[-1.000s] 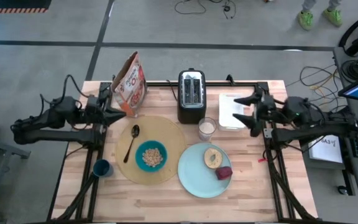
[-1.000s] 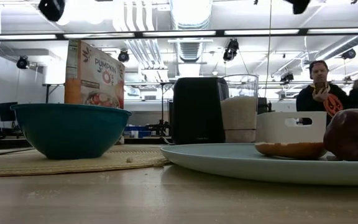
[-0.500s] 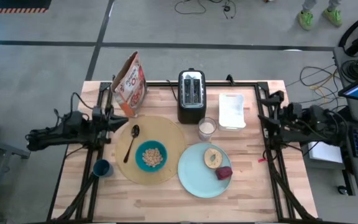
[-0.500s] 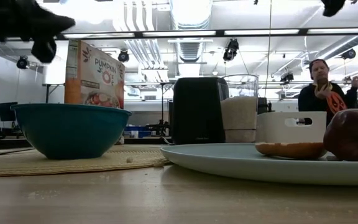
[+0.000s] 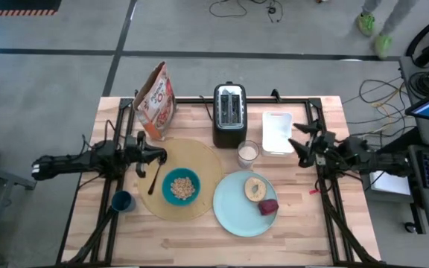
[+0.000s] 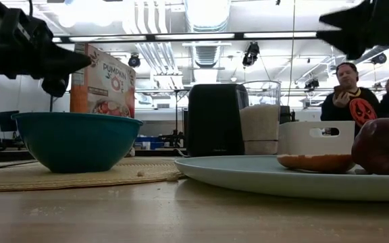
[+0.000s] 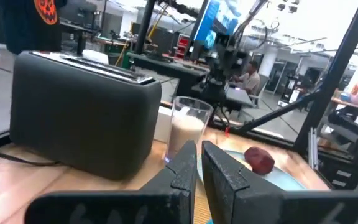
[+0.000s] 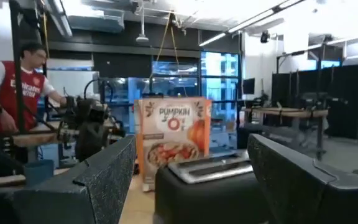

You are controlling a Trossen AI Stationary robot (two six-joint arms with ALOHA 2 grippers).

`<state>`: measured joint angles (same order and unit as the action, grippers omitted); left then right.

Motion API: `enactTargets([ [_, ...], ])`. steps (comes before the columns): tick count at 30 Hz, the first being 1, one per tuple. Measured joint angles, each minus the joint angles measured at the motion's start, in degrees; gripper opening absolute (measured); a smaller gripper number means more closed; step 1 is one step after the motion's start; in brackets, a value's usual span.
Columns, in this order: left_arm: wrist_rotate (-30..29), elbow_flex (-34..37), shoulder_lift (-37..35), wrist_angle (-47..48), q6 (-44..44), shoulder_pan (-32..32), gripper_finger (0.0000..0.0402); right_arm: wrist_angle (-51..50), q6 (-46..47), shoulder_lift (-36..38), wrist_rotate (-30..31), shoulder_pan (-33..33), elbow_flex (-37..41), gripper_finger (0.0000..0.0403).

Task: Arrange a breakfast setting
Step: Return to Home Position

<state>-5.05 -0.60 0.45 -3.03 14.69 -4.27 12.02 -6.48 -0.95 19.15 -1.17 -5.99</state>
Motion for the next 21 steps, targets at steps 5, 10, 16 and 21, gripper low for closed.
enactTargets([
  [5,-0.68,0.0,0.54,0.95,-2.71,-0.04,0.0008,-1.96,0.9,0.38,1.16,-0.13,5.28,0.0296],
  [10,-0.84,0.0,2.43,1.09,-7.9,-0.04,0.0008,-5.29,3.26,-0.23,6.24,-0.24,5.3,0.0303],
  [16,-0.88,-0.25,5.02,1.5,-9.06,-0.04,0.0008,-7.48,6.92,-1.73,6.42,-0.26,5.3,0.0309],
  [21,-0.91,-0.5,6.34,1.62,-9.06,-0.04,0.0008,-7.5,6.93,-2.23,6.41,-0.26,5.3,0.0306],
])
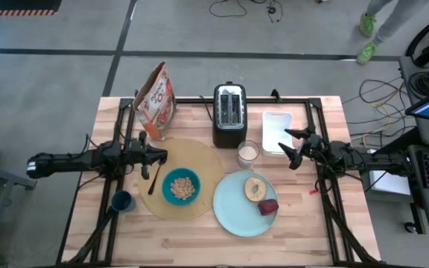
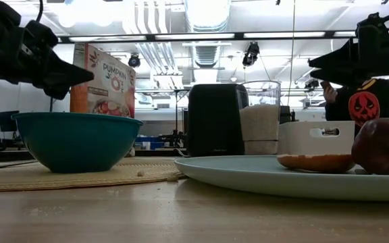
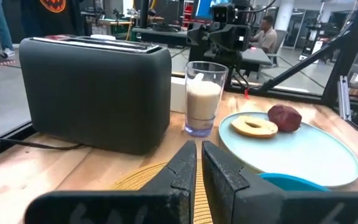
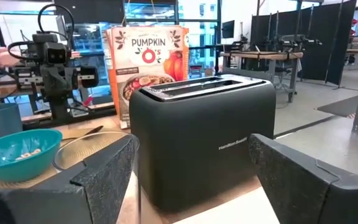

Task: Arrange a breakfast setting
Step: Return to Home Position

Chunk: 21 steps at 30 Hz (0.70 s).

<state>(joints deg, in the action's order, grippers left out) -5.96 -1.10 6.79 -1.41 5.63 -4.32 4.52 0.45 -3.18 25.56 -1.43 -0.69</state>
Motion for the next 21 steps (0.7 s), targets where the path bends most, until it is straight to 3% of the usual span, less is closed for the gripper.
enactTargets([
  [21,0.02,-0.07,2.47,-0.31,0.0,0.0,0.0008,-0.01,0.0,0.02,0.0,0.0,0.04,0.0304],
])
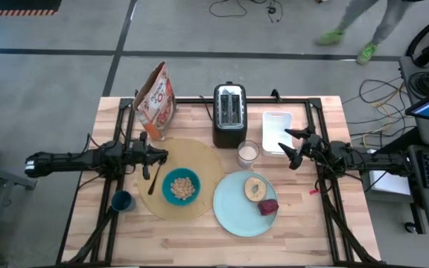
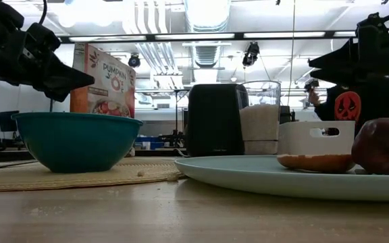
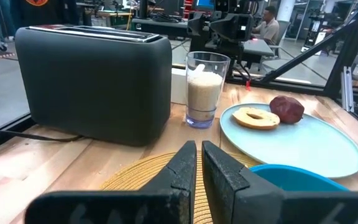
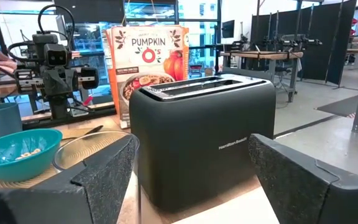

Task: Arrange a breakfast setting
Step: Return to Home Position

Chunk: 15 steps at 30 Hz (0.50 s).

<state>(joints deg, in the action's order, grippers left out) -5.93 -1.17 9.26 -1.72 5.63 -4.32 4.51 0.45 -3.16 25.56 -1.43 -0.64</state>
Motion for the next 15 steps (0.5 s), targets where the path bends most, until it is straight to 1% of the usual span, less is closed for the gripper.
enactTargets([
  [6,0.01,-0.02,0.02,0.0,0.0,0.0,0.0008,0.0,0.0,0.0,0.0,0.0,0.02,0.0301],
  [15,0.02,-0.04,0.36,0.0,0.0,0.0,0.0008,0.0,0.0,0.0,0.0,0.0,0.02,0.0311],
])
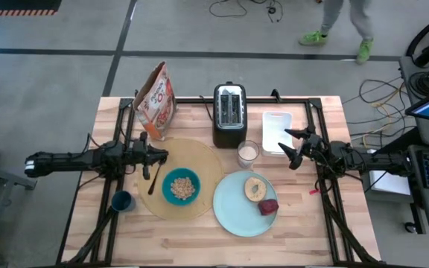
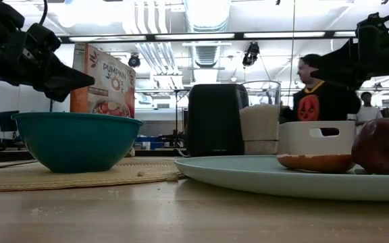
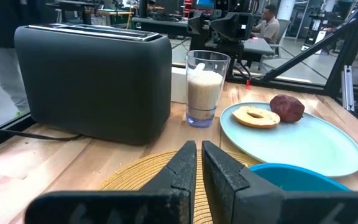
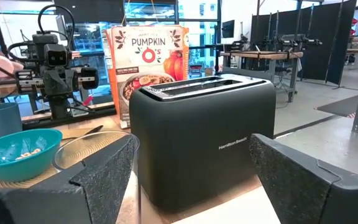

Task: Arrange a breakfast setting
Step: Return to Home Position

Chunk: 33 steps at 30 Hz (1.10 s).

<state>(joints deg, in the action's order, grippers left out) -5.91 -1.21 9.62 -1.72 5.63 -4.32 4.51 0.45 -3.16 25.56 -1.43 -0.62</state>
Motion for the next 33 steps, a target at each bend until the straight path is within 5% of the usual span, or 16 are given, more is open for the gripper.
enactTargets([
  [33,0.02,0.0,0.12,0.02,0.0,0.0,0.0008,0.0,0.0,0.0,0.0,0.01,0.02,0.0315],
])
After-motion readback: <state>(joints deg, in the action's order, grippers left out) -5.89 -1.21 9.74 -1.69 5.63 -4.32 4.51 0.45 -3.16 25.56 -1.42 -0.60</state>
